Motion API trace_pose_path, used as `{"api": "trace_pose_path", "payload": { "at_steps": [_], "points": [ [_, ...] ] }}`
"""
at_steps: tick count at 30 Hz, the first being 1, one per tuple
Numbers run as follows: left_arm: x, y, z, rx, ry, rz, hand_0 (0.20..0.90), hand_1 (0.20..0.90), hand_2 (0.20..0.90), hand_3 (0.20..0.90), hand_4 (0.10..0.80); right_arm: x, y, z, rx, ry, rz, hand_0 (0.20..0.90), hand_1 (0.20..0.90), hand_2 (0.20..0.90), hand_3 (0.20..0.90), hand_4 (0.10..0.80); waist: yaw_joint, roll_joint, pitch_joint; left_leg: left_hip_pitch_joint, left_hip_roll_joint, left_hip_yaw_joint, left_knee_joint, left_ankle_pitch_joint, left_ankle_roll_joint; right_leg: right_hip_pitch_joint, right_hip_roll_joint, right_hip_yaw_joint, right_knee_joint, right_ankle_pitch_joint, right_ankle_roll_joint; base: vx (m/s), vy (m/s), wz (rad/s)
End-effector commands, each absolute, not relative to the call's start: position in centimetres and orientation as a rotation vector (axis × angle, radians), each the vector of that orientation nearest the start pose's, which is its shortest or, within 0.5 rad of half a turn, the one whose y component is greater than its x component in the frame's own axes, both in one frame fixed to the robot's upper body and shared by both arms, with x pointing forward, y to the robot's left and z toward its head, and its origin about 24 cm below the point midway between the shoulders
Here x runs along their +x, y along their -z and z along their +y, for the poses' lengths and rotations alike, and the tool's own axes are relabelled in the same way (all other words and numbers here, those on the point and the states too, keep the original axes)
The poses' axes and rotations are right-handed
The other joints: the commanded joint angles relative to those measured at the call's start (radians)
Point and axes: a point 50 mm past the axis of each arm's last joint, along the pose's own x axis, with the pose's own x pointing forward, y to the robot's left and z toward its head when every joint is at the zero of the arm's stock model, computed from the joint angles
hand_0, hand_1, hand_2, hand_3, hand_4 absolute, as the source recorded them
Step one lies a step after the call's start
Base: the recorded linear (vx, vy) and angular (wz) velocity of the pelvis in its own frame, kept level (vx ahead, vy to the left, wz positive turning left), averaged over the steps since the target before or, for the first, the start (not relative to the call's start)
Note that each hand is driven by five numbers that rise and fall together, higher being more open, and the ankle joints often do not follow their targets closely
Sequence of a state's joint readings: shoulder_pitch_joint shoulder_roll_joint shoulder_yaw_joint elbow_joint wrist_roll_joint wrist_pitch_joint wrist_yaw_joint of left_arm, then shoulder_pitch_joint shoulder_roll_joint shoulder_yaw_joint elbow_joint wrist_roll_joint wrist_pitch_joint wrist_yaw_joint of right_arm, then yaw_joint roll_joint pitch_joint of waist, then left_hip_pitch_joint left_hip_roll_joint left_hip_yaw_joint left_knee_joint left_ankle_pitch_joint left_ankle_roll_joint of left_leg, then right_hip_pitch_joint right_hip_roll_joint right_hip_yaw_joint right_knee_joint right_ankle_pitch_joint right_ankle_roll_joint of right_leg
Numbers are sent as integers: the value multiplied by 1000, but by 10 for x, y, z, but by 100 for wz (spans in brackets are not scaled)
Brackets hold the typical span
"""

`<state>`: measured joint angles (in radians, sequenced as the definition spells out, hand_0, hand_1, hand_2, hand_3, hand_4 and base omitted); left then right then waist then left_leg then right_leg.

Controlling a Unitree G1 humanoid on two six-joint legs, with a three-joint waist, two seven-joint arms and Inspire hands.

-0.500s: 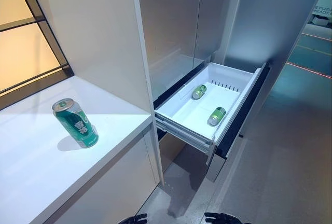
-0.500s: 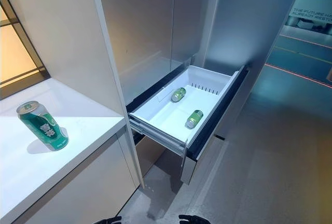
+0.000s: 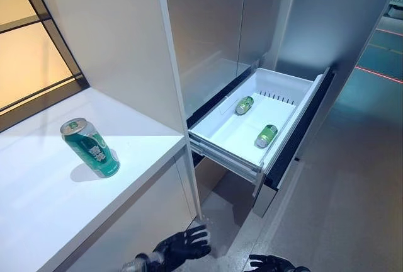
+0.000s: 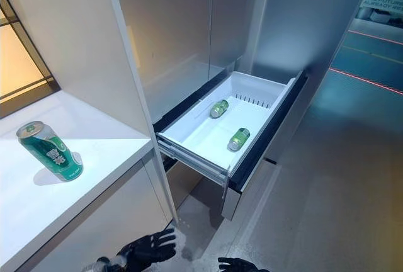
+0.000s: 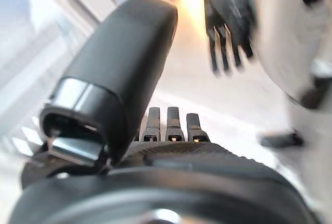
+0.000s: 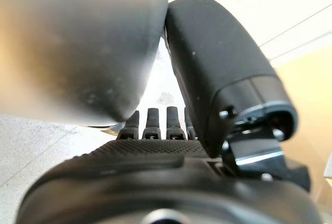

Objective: Put drinks into fridge and close the fridge

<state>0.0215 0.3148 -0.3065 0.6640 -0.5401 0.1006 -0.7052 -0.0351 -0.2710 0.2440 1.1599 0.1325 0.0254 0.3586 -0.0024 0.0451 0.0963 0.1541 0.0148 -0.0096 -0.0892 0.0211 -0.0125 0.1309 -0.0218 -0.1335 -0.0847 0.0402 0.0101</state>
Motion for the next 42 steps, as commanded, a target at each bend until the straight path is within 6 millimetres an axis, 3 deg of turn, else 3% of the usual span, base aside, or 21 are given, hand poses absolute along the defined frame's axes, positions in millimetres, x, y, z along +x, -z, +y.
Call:
{"api": "trace_pose_path", "payload": {
  "at_steps": [1,2,5,10,15,20,23,28,32,42],
  "points": [
    [243,7,143,-442,951,383,900,900,900,900,800,123,150,-223,-107,-328,1184,900,900,900,900,800,15,-16,14,-12,-59,56,28,-38,39,-24,-13,3,72,-31,39,0,0,0],
    [244,3,143,-441,960,372,900,900,900,900,800,122,150,-223,-107,-328,1184,900,900,900,900,800,15,-16,15,-11,-59,55,28,-38,39,-24,-14,3,72,-31,39,0,0,0],
    [258,-80,132,-516,1125,105,900,900,900,900,800,109,154,-221,-96,-314,1187,900,900,900,900,800,23,-18,10,-6,-62,43,19,-45,46,-11,-17,-2,59,-32,43,21,-16,7],
    [251,-161,121,-675,1236,-262,900,900,900,900,800,91,160,-215,-83,-306,1210,900,900,900,900,800,28,-31,0,5,-63,28,13,-53,48,8,-18,0,47,-36,45,52,-42,12],
    [248,-213,140,-783,1143,-575,900,900,900,900,800,82,164,-208,-87,-311,1230,900,900,900,900,800,29,-45,-2,15,-62,14,10,-57,46,21,-16,0,43,-42,40,34,-41,2],
    [242,-249,184,-485,787,-906,900,900,900,900,800,80,164,-204,-79,-300,1234,900,900,900,900,800,43,-51,-5,20,-61,-5,7,-58,40,34,-12,-8,38,-51,34,13,-15,0],
    [238,-263,207,-282,555,-1006,900,900,900,900,800,79,165,-203,-74,-306,1233,900,900,900,900,800,56,-53,-10,14,-60,-13,7,-48,36,32,-10,-16,40,-51,29,-10,-4,5],
    [234,-274,231,-39,284,-1030,900,900,900,900,800,81,165,-199,-77,-337,1239,900,900,900,900,800,77,-55,-25,10,-57,-26,4,-46,30,34,-6,-26,40,-63,24,15,-1,14],
    [234,-275,244,11,190,-998,900,900,900,900,800,83,164,-200,-93,-358,1242,900,900,900,900,800,92,-54,-27,8,-55,-33,5,-44,28,36,-6,-36,45,-69,22,14,4,10],
    [240,-245,274,5,-20,-837,900,900,900,900,800,94,161,-206,-114,-358,1227,900,900,900,900,800,125,-55,-21,9,-55,-57,3,-45,22,51,-6,-62,42,-81,21,4,0,4]
  ]
}}
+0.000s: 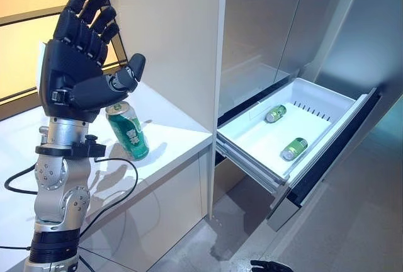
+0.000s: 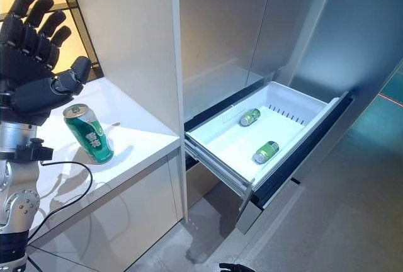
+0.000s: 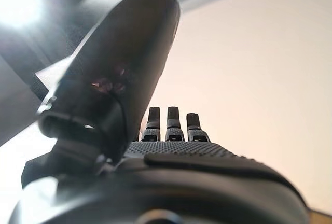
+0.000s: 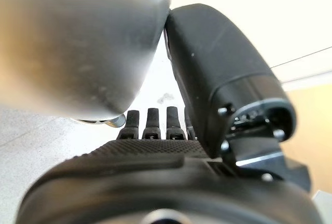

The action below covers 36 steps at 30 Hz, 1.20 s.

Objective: Put drinks into fridge and close the fridge

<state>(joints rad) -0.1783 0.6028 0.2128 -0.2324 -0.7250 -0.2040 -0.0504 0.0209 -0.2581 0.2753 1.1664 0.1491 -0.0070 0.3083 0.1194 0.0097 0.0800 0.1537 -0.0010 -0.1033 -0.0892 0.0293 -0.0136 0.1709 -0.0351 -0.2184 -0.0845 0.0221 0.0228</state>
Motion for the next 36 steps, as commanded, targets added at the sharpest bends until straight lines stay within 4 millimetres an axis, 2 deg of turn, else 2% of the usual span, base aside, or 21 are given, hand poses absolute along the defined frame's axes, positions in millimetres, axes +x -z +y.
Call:
{"api": "trace_pose_path", "payload": {
  "at_steps": [1,8,17,23,27,36],
  "points": [
    [241,-241,279,9,-41,-813,900,900,900,900,800,95,160,-206,-115,-357,1226,900,900,900,900,800,6,-18,-4,10,-39,36,3,-53,23,13,7,21,41,-63,9,30,-1,2],
    [249,-211,301,-12,-73,-640,900,900,900,900,800,94,159,-214,-120,-359,1242,900,900,900,900,800,9,-13,0,12,-38,40,5,-50,19,18,5,15,39,-62,13,0,0,0],
    [255,-187,306,-30,-38,-500,900,900,900,900,800,92,158,-221,-128,-354,1252,900,900,900,900,800,-1,-4,0,17,-37,53,5,-49,19,21,3,20,35,-58,20,0,13,6],
    [256,-180,314,-26,-52,-460,900,900,900,900,800,94,157,-224,-133,-349,1252,900,900,900,900,800,-7,0,1,20,-36,62,5,-50,20,20,2,27,37,-58,22,0,0,0],
    [257,-178,312,-40,-12,-440,900,900,900,900,800,92,157,-225,-135,-347,1258,900,900,900,900,800,-10,1,2,22,-35,67,6,-50,21,21,1,29,37,-58,23,0,0,0],
    [259,-185,309,-33,22,-459,900,900,900,900,800,91,157,-227,-137,-347,1259,900,900,900,900,800,-19,4,1,25,-34,76,5,-52,20,21,2,35,37,-58,24,0,0,0]
  ]
}}
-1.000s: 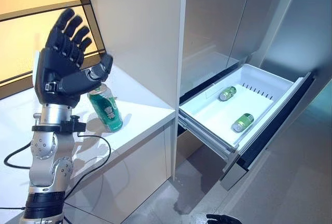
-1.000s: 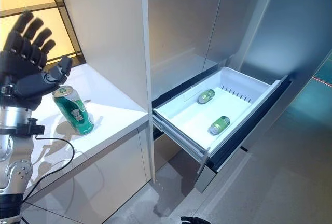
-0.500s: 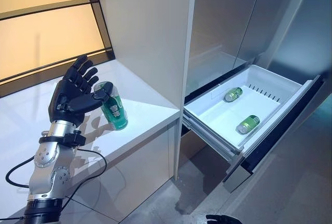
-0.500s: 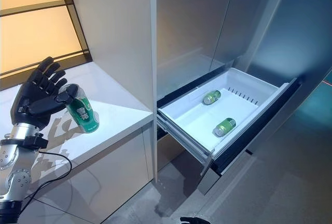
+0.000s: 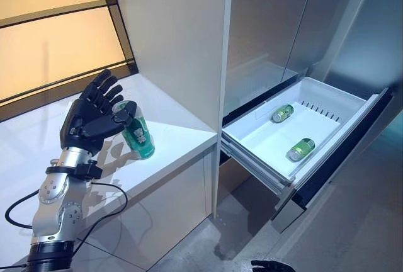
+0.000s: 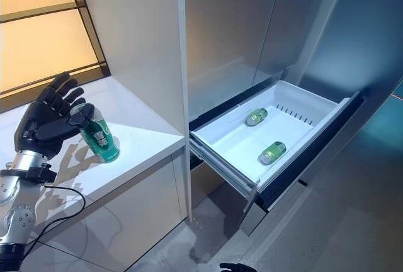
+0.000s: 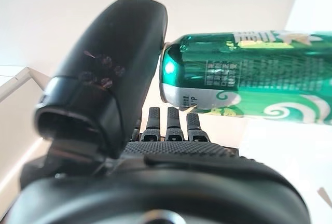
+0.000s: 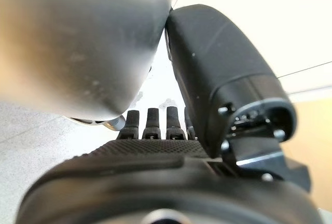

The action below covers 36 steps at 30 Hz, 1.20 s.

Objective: Put drinks into fridge and close the fridge

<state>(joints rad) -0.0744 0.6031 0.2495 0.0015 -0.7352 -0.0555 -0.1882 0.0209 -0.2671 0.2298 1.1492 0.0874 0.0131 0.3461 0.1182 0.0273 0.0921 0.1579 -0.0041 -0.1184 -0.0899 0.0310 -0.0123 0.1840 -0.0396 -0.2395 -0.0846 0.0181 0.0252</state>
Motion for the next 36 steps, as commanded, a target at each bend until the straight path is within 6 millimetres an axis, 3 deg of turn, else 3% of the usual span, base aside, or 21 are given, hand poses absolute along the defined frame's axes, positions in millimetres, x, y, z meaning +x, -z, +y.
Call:
{"api": "trace_pose_path", "payload": {
  "at_steps": [1,20,36],
  "points": [
    [260,-186,309,-26,22,-458,900,900,900,900,800,91,157,-227,-138,-345,1260,900,900,900,900,800,-20,-12,-12,23,-30,93,5,-55,19,9,7,58,37,-54,22,0,0,0],
    [268,-195,320,65,-14,-407,900,900,900,900,800,86,158,-229,-131,-333,1275,900,900,900,900,800,-46,0,-15,31,-29,115,7,-59,20,10,7,81,33,-51,27,2,1,-3],
    [274,-183,317,59,8,-350,900,900,900,900,800,84,159,-227,-126,-334,1276,900,900,900,900,800,-54,2,-17,33,-29,123,7,-60,21,8,6,87,34,-50,29,0,0,0]
  ]
}}
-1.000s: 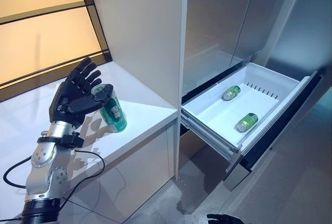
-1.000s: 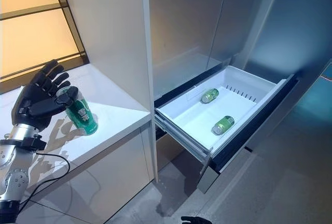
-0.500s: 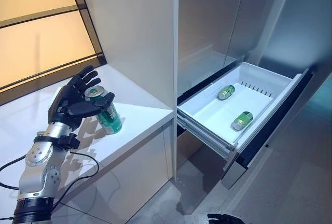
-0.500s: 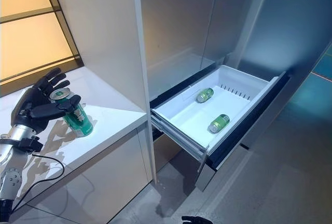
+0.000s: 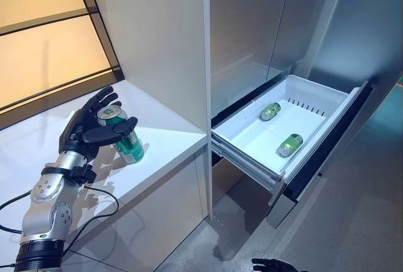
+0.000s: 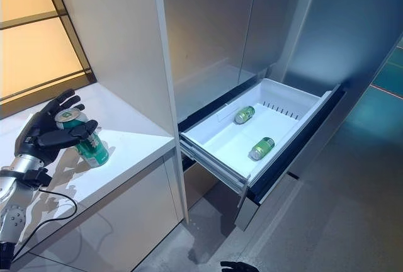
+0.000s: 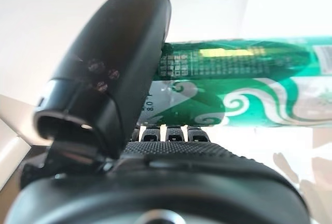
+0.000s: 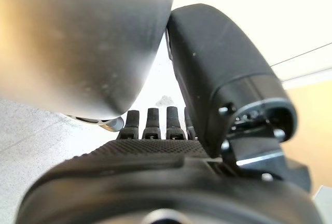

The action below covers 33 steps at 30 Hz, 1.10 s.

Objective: Put drinks into fridge and close the fridge

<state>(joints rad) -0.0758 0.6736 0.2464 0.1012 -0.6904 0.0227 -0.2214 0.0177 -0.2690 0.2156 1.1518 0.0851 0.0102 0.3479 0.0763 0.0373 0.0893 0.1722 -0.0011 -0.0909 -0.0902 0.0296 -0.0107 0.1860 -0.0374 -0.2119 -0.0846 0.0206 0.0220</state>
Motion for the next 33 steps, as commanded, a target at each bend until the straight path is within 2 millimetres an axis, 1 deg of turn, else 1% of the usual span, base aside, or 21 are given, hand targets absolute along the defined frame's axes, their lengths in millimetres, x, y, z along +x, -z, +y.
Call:
{"api": "trace_pose_path", "payload": {
  "at_steps": [1,23,24,25,26,27,28,29,33],
  "points": [
    [274,-183,317,59,11,-347,900,900,900,900,800,83,159,-228,-125,-334,1278,900,900,900,900,800,-13,-7,-15,20,-32,96,7,-59,19,6,4,61,34,-53,32,0,0,0],
    [278,-182,312,53,35,-334,900,900,900,900,800,81,160,-227,-126,-332,1282,900,900,900,900,800,-20,-4,-12,23,-31,103,6,-60,18,7,4,64,35,-53,33,0,0,0],
    [278,-182,312,54,41,-329,773,773,773,752,652,81,160,-227,-126,-332,1283,900,900,900,900,800,-20,-3,-13,22,-31,102,7,-59,18,7,4,64,35,-53,33,0,0,0],
    [278,-181,311,53,47,-327,589,589,589,538,438,81,160,-227,-126,-332,1283,900,900,900,900,800,-21,-3,-13,22,-31,103,7,-59,18,7,4,65,35,-53,33,0,0,0],
    [278,-181,311,55,49,-326,538,538,538,477,377,81,160,-227,-127,-333,1283,900,900,900,900,800,-21,-3,-12,22,-31,103,7,-59,18,7,4,65,35,-54,33,0,0,0],
    [278,-181,311,61,53,-323,458,458,458,384,284,81,160,-227,-128,-333,1283,900,900,900,900,800,-22,-3,-12,22,-30,103,7,-59,18,6,5,65,36,-54,33,0,0,0],
    [278,-180,310,65,62,-317,347,347,347,255,155,81,160,-227,-128,-333,1284,900,900,900,900,800,-23,-3,-11,22,-30,104,7,-58,17,6,5,66,36,-53,33,0,0,0],
    [279,-180,309,69,69,-312,300,300,300,200,100,81,160,-227,-128,-333,1284,900,900,900,900,800,-24,-3,-11,22,-30,104,6,-58,17,6,5,65,36,-53,33,0,0,0],
    [279,-180,308,78,80,-302,300,300,300,200,100,80,160,-228,-127,-332,1284,900,900,900,900,800,-25,-3,-11,22,-31,106,6,-58,18,6,6,66,34,-52,34,0,0,0]
  ]
}}
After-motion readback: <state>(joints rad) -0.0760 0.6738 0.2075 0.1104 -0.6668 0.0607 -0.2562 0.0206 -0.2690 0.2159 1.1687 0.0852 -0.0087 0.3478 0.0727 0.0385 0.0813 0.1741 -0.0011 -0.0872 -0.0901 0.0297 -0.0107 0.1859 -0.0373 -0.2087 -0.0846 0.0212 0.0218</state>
